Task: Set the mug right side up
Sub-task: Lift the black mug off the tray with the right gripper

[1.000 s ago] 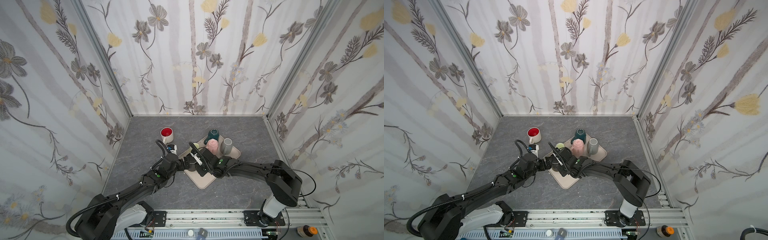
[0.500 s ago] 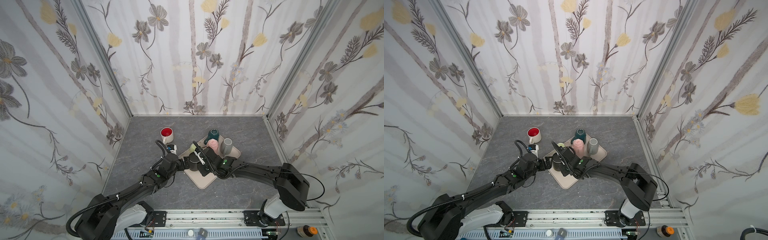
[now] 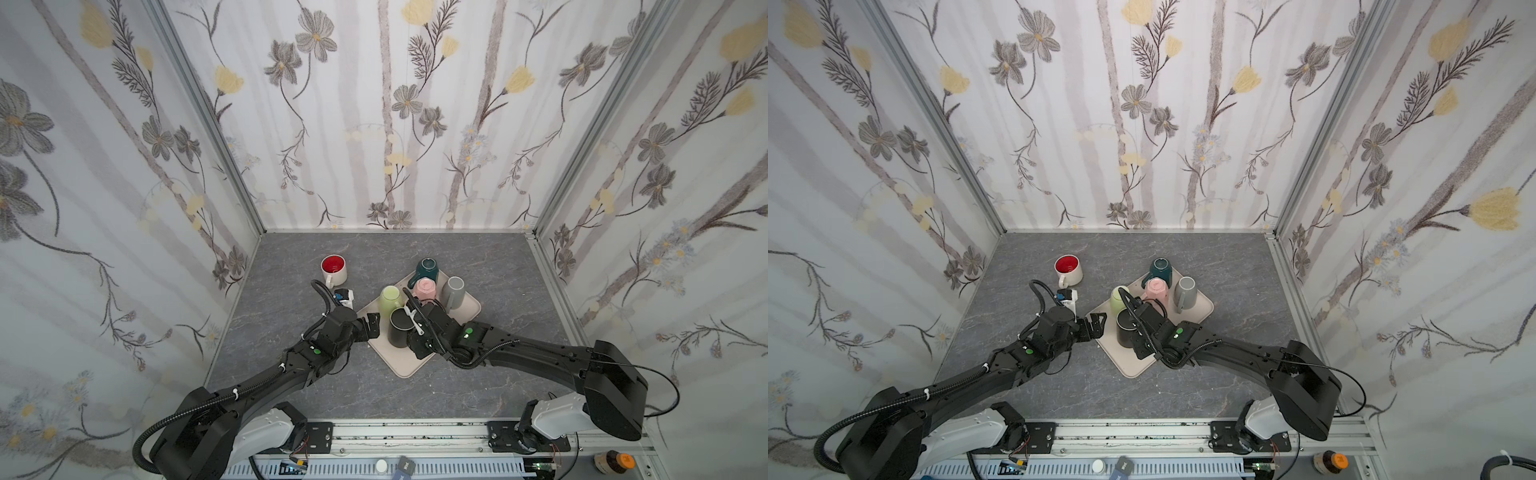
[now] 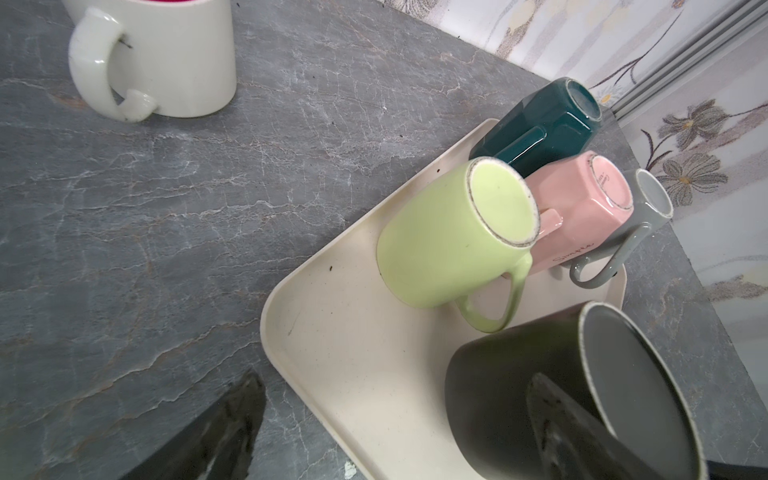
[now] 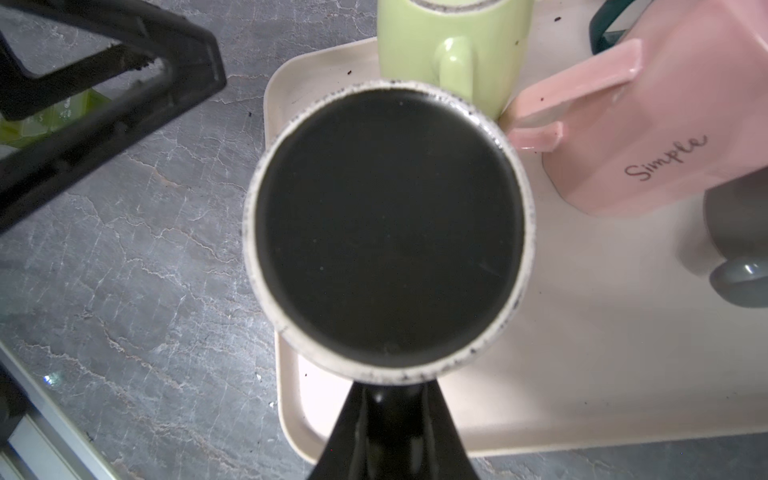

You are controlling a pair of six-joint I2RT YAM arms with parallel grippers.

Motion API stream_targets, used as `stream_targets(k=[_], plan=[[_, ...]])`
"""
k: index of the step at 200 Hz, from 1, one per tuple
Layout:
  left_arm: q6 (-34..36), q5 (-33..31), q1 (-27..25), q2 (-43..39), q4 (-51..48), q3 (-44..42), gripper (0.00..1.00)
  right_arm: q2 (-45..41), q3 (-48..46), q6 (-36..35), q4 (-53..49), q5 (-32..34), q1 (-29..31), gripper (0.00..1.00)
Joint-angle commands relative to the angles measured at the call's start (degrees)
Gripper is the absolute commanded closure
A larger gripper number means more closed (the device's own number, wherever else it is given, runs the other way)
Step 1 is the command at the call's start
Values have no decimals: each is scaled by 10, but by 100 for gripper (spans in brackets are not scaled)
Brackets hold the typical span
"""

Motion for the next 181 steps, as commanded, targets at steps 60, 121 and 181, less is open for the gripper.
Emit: stream_targets(k=[60,121,181], plan=[[-4,9,0,4,14,4,0,-145,-68,67,101,5,-11,100],[-7,23,0,1,28,-3,0,-243,-144,100,140,-19,-52,100],[-18,38,1,29,19,10,0,-293,-179,126,200,-81,-106,100]])
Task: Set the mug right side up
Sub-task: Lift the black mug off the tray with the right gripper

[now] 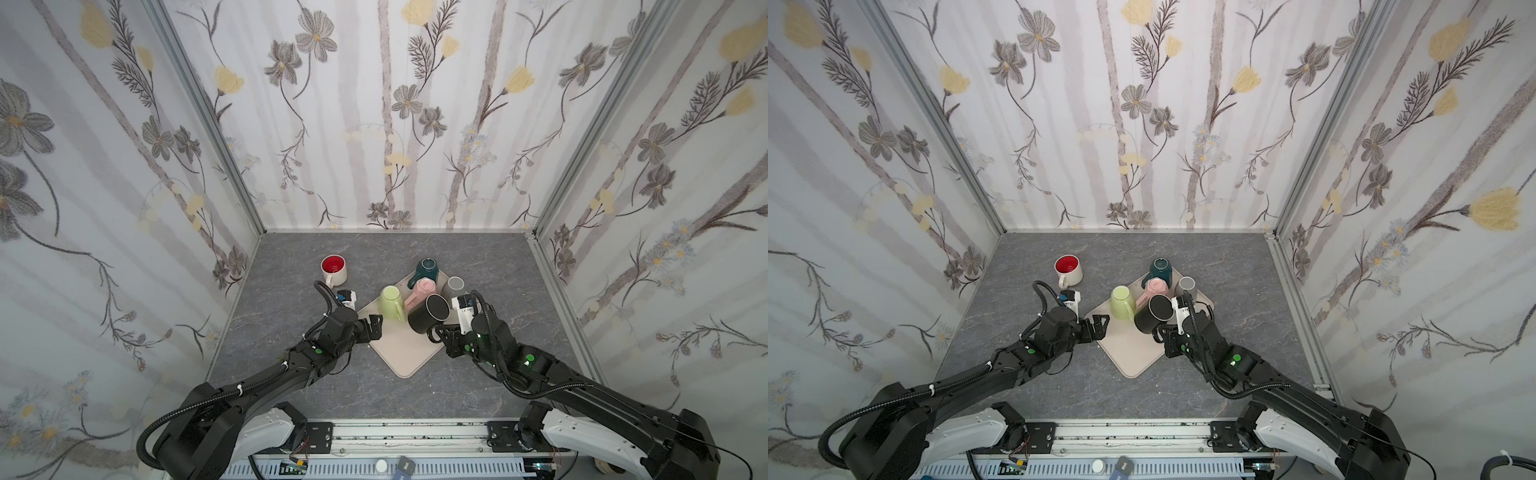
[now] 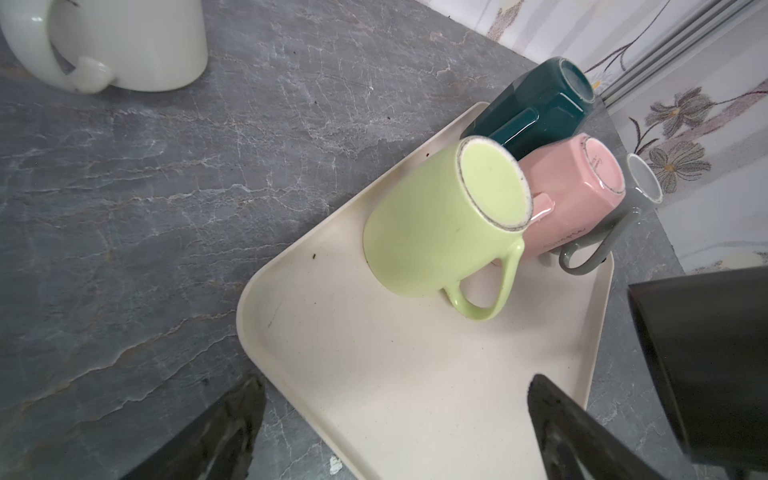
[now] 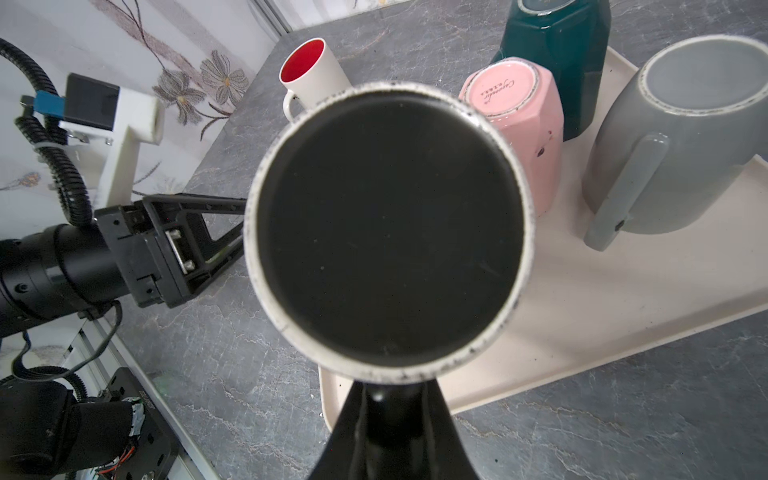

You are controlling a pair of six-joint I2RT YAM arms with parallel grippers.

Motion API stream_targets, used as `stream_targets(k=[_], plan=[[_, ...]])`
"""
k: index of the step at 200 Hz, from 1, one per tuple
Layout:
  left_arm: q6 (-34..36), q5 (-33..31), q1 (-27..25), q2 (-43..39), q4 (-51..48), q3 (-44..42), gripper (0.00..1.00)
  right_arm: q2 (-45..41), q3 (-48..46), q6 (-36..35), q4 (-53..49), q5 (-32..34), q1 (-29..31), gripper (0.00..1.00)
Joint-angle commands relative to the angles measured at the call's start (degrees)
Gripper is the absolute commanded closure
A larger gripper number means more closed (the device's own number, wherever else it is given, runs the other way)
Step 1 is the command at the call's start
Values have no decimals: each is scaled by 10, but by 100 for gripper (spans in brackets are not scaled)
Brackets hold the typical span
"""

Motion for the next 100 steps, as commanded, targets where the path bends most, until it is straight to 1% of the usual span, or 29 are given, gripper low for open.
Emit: stream_targets(k=[1,38,60,100], plan=[[-6,8,1,8,8,10,0,-9,-1,17,102,-30,-15,100],[-13,1,0,13,8,10,0,-11,-1,25,137,-48,-27,99],[-24,22,-1,19,19,15,0,-3,2,25,153,-58,-32,99],[-73,58,-2,23,41,31,0,1,-2,28,191,-79,-44,100]])
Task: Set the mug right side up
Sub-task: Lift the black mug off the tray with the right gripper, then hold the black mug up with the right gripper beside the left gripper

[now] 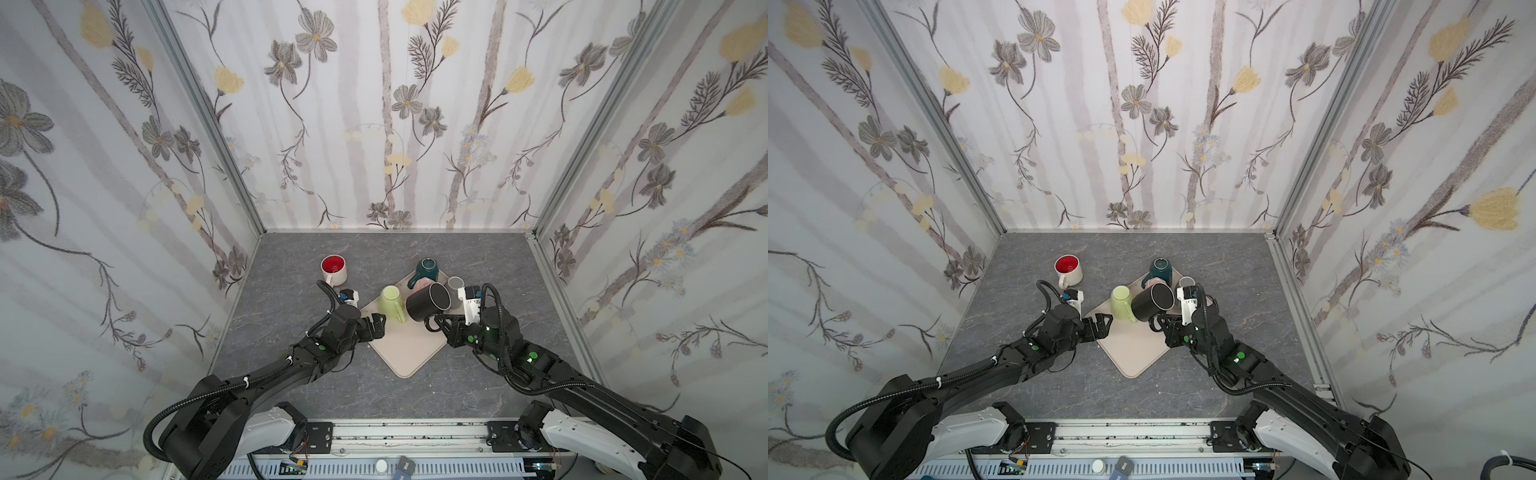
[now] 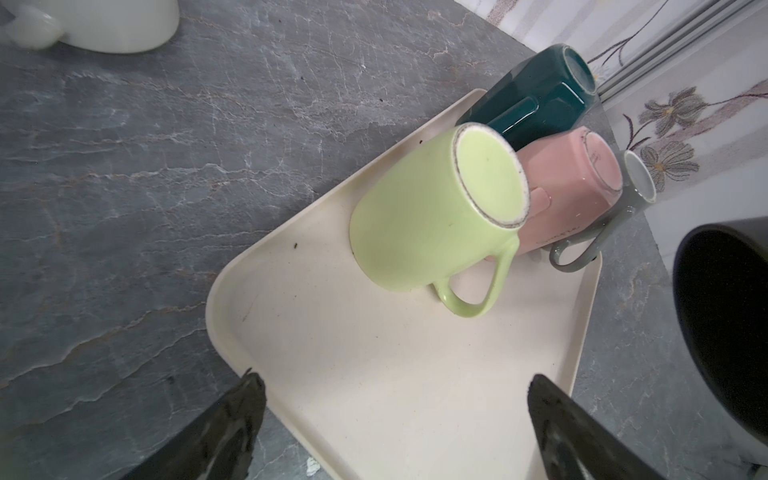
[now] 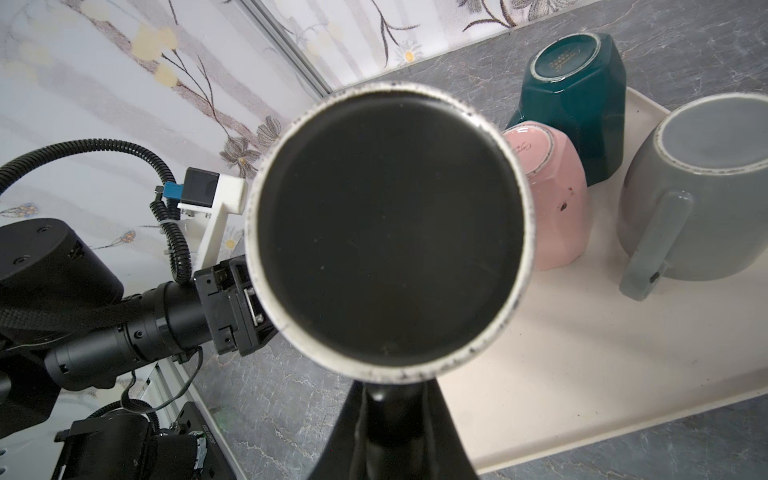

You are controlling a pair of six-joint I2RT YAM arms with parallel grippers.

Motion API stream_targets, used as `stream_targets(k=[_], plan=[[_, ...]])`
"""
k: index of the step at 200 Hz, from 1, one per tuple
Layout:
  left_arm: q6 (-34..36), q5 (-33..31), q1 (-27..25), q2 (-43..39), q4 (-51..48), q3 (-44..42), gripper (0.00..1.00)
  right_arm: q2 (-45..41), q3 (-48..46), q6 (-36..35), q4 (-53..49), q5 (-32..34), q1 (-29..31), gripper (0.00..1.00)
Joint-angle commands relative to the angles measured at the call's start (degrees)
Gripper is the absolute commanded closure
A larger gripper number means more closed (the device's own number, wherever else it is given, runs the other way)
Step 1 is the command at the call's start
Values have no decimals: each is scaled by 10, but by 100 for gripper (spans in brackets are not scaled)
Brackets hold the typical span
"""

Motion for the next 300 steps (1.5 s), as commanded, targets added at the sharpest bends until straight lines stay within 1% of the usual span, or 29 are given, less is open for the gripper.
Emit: stream_targets(k=[1,29,68,92,120,150,205,261,300], plan=[[-38,31,-2,0,37,15,0,0,1,6,111,-26,-6,100],[-60,81,-8,-6,59,29,0,3,1,8,132,-41,-16,100],[-68,113,-34,-34,82,41,0,-2,-11,13,171,-66,-22,100],[-65,110,-52,-52,100,44,0,-7,-21,14,191,-76,-22,100],[-56,87,-71,-61,66,63,0,-7,-23,10,201,-91,-24,100],[-51,86,-84,-65,73,63,0,-7,-27,12,215,-96,-26,100],[-56,117,-96,-64,147,46,0,-17,-45,32,257,-114,-27,100],[-54,136,-104,-62,191,39,0,-28,-58,41,282,-115,-28,100],[-52,159,-111,-54,214,37,0,-35,-59,43,283,-110,-28,100]])
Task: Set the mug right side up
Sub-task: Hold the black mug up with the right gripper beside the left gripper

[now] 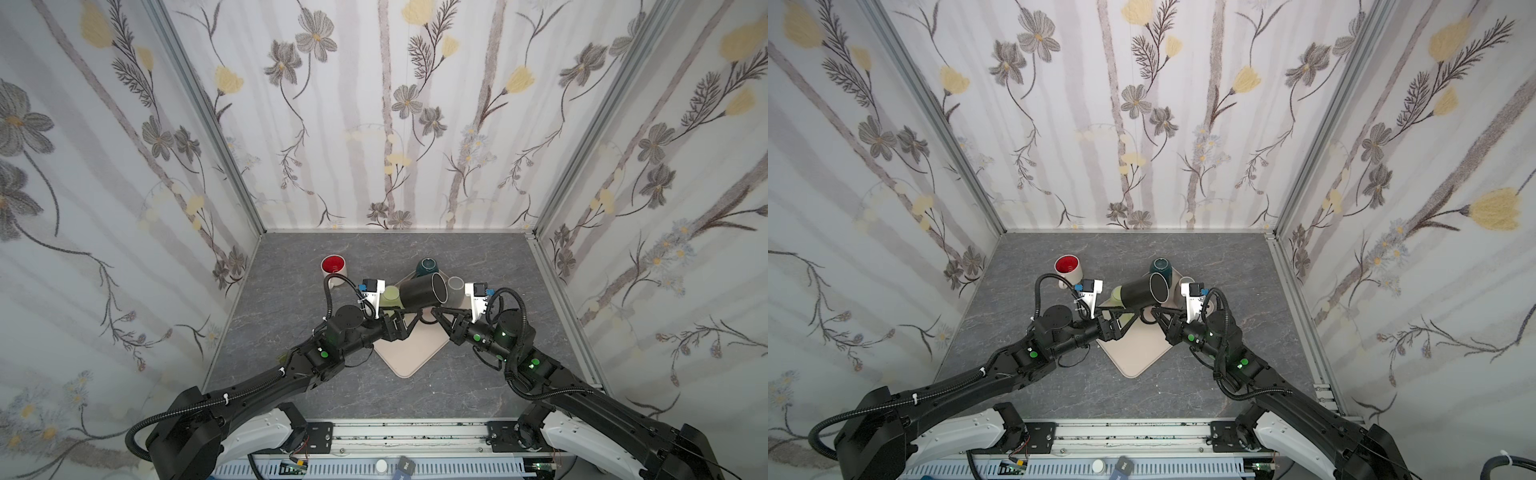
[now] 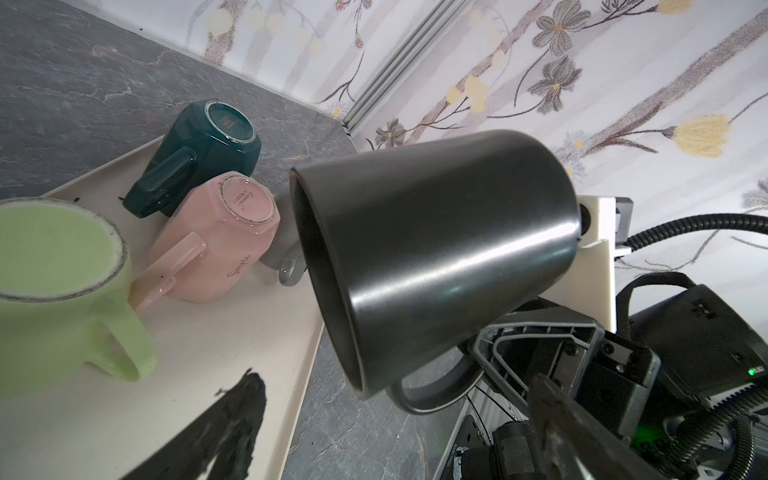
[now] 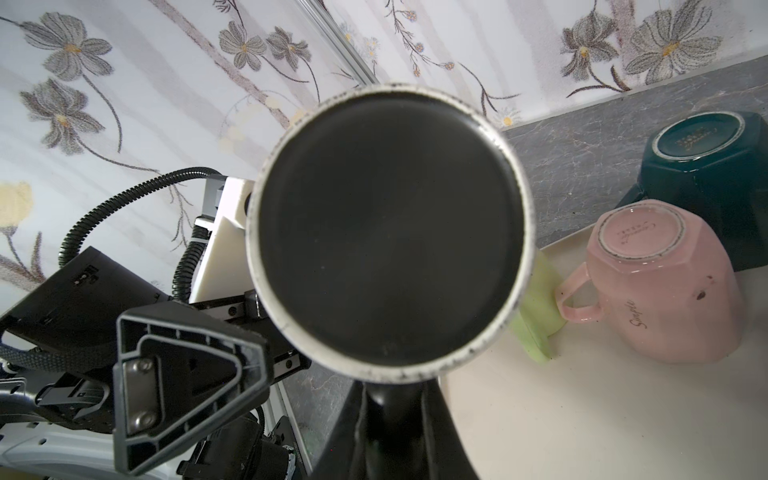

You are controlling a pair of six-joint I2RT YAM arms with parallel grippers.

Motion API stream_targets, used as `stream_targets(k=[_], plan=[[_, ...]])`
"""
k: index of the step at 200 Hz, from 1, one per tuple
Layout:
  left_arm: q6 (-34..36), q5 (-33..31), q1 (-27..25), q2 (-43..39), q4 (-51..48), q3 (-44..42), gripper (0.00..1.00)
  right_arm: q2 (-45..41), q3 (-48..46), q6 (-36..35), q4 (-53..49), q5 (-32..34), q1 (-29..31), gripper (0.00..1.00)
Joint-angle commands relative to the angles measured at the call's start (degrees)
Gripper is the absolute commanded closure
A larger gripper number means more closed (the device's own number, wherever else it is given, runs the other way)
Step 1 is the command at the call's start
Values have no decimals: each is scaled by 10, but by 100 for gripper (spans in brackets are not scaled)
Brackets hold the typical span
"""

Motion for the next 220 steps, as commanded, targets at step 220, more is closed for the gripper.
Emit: stream_targets(k=[220], plan=[[26,67,-21,66,175,20,22,11,-24,55,193,-42,0,100]])
